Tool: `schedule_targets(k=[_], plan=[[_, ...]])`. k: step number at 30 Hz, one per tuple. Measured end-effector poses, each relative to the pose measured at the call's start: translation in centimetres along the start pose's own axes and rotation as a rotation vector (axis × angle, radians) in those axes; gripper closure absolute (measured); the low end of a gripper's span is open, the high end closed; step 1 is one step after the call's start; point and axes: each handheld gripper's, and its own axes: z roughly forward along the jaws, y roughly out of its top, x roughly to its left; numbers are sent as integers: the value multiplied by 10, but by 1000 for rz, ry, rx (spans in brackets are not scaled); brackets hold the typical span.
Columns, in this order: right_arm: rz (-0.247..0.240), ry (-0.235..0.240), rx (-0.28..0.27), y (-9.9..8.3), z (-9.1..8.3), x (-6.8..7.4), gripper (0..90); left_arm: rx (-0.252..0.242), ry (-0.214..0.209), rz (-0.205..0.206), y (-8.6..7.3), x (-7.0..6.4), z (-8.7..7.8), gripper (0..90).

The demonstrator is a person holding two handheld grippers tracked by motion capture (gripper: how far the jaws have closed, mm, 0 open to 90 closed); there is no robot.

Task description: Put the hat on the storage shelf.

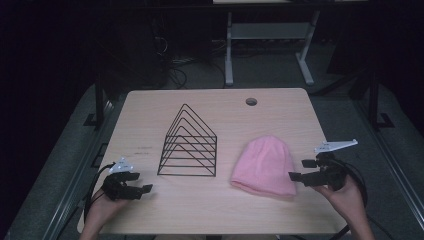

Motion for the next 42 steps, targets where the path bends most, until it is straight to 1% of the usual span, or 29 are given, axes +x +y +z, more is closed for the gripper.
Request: schedule_targets(k=[5, 10, 12, 16, 18, 20, 23, 25, 26, 28, 32, 36, 38, 41, 42], plan=[[12, 13, 23, 8, 3, -5, 213, 2, 0, -4, 0, 0, 0, 270], [15, 11, 39, 15, 6, -11, 206, 0, 2, -1, 0, 1, -1, 269], [17, 15, 43, 22, 8, -16, 200, 0, 2, -3, 0, 1, -1, 270], [19, 18, 59, 28, 11, -18, 198, 2, 4, -5, 0, 2, -1, 269], [21, 22, 74, 34, 14, -22, 197, 3, 6, -3, -1, 2, -2, 269], [25, 27, 77, 38, 16, -24, 197, 0, 7, -6, -1, 2, -2, 269], [26, 21, 91, 43, 18, -26, 198, 2, 2, -9, -2, 2, -1, 269], [17, 20, 99, 46, 19, -27, 199, 2, 1, -7, -1, 2, -1, 269], [22, 20, 104, 49, 20, -27, 199, 4, 2, -1, -1, 2, -1, 270], [20, 25, 106, 53, 21, -29, 199, 4, 1, 0, -1, 1, -1, 269], [16, 26, 122, 61, 25, -33, 189, -2, 2, -6, -1, 2, -2, 269], [37, 26, 144, 69, 31, -37, 185, 1, 0, 0, -1, 4, 0, 270], [43, 33, 148, 72, 33, -40, 185, 2, 0, 2, 0, 3, 0, 269], [49, 40, 168, 77, 39, -44, 182, 8, -3, 2, -1, 3, 0, 269], [55, 37, 175, 79, 41, -45, 182, 8, 0, 11, -1, 4, 0, 269]])
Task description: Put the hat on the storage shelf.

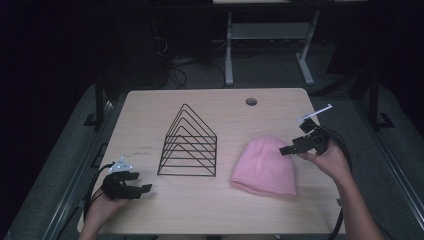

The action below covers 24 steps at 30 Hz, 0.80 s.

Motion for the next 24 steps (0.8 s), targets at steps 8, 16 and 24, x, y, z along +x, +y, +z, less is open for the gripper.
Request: schedule_targets(k=[8, 16, 24], plan=[[32, -10, 30, 13, 13, -12, 201, 0, 2, -2, 0, 0, -1, 269], [50, -34, 67, 22, 30, -21, 229, 1, -1, -12, 0, -1, 0, 269], [53, -32, 120, 31, 49, -24, 369, 10, 3, -2, 0, 2, -1, 269]])
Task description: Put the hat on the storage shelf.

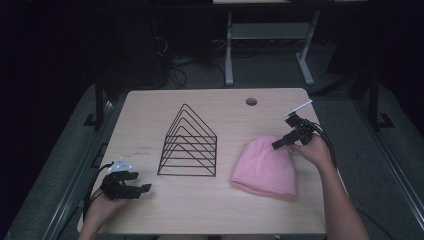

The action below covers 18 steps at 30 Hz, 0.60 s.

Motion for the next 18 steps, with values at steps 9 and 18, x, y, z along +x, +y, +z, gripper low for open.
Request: schedule_targets(k=[9, 18], plan=[[11, -10, 52, 3, 15, -3, 527, 2, 1, 9, 0, 1, 0, 269], [36, 33, 58, 2, 20, -6, 682, 3, 1, 5, 0, 0, 0, 270]])
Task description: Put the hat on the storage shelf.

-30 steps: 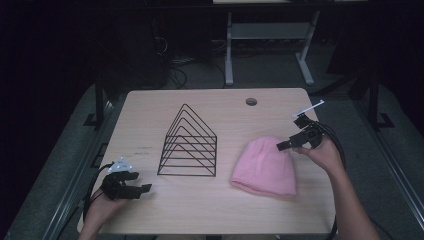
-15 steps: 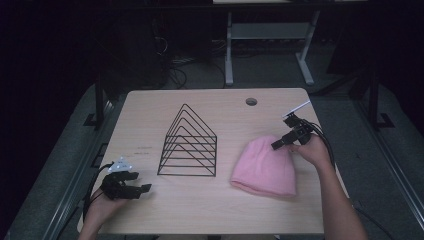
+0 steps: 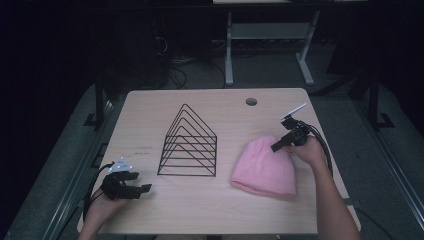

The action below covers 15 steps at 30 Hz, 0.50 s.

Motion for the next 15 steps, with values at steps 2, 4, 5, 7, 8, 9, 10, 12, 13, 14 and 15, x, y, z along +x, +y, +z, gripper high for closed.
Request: schedule_targets(k=[2, 4, 5, 7, 8, 9, 10, 12, 13, 14, 15], plan=[[9, 22, -18, -3, -1, -1, 751, 1, 0, -1, 0, 0, 0, 270], [15, 39, -35, -4, -3, -3, 781, -1, 1, -1, 0, -1, 0, 269], [13, 50, -48, -5, -4, -4, 785, 0, -1, -3, 0, -1, 0, 269], [16, 56, -48, -7, -7, -4, 789, 2, -1, -5, 0, -1, 0, 270], [11, 58, -51, -7, -8, -4, 790, 3, -1, -6, 0, -1, 0, 269], [11, 62, -50, -8, -10, -4, 791, 3, -1, -3, 0, -1, 0, 269], [12, 62, -55, -8, -11, -4, 791, 2, -1, -4, 0, -1, 0, 269], [13, 71, -66, -9, -15, -4, 792, 1, 0, -6, 0, -1, 0, 269], [13, 71, -66, -9, -15, -4, 792, 1, 0, -6, 0, -1, 0, 269], [11, 77, -77, -10, -18, -3, 792, 0, 1, -8, 0, -1, 0, 269], [11, 77, -77, -10, -18, -3, 792, 0, 1, -8, 0, -1, 0, 269]])
